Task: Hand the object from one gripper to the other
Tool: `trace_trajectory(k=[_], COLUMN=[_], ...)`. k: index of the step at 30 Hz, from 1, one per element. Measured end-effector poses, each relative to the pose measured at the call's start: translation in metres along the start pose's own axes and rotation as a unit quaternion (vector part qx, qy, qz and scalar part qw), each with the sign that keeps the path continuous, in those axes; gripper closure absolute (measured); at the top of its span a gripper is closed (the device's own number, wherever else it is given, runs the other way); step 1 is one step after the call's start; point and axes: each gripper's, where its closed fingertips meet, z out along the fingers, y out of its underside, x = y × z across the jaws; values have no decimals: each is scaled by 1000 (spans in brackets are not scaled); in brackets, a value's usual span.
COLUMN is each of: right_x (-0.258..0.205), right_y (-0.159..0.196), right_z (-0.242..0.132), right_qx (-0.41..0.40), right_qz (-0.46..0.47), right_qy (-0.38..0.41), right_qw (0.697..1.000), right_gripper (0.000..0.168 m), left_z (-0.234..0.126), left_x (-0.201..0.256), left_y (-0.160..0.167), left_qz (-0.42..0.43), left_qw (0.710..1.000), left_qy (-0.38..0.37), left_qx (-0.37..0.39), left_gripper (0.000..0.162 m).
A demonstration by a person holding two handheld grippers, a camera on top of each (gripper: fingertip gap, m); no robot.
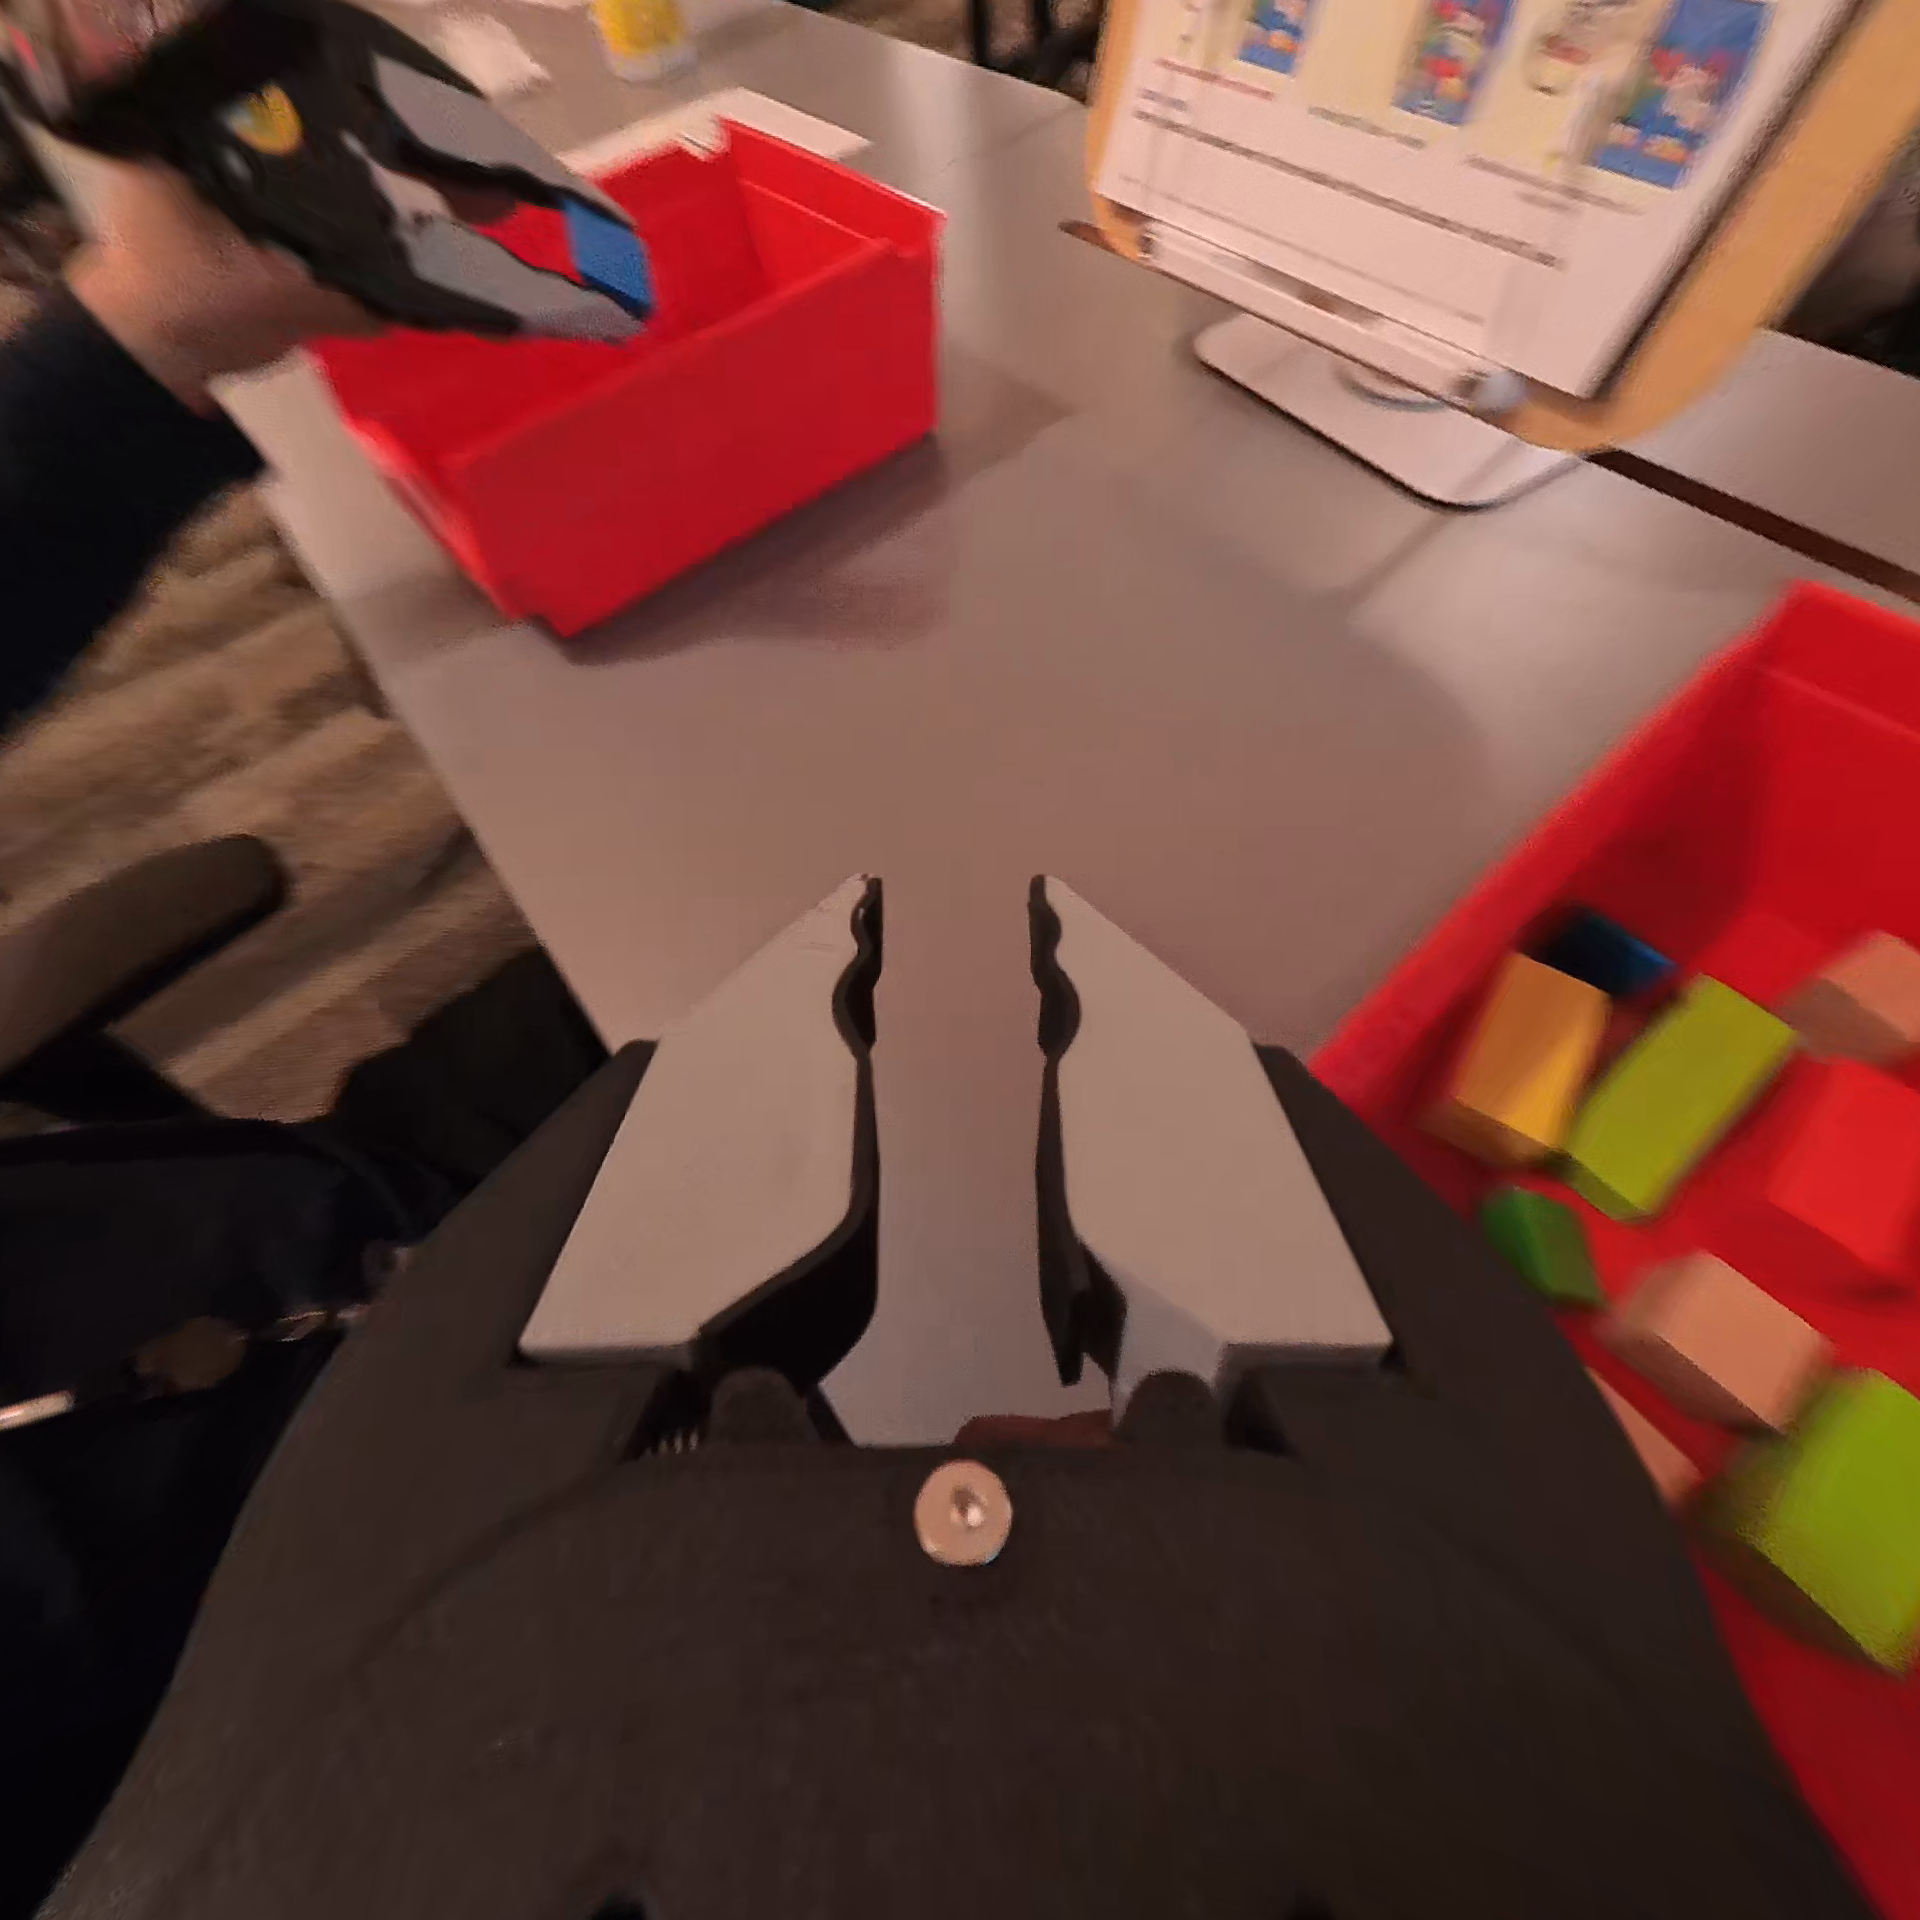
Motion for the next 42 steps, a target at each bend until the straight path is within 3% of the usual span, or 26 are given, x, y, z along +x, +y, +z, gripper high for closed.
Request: trace_trajectory(k=[4,7,10,14,18,23,28,32,35,42], right_x=[-57,-99,-131,-156,-174,-184,-180,-187,-183,-167], right_y=[-22,-29,-38,-49,-53,-68,-66,-66,-67,-72], right_z=[17,27,25,15,8,5,24,28,29,16], right_qx=[40,50,87,140,161,217,211,209,217,227], right_qz=[0,-16,-38,-51,-36,-12,-29,-13,4,22], right_qy=[-108,-178,-236,-288,-336,-359,-301,-318,-317,-317], right_qw=[993,983,967,946,927,907,930,924,923,921], right_gripper=[134,128,126,126,124,122,122,123,136,137], left_z=[-88,-150,-209,-256,-262,-252,-249,-240,-236,-228], left_x=[57,114,150,153,148,142,133,142,147,158], left_y=[-101,-155,-187,-206,-209,-213,-211,-214,-217,-219], left_qz=[68,60,-12,-148,-197,-248,-291,-302,-306,-298], left_qw=[970,918,829,681,617,608,584,595,599,617], left_qy=[-21,72,235,417,457,450,461,462,462,473], left_qx=[233,386,507,583,610,605,602,585,578,553], left_gripper=[128,129,128,128,128,129,128,128,128,130])
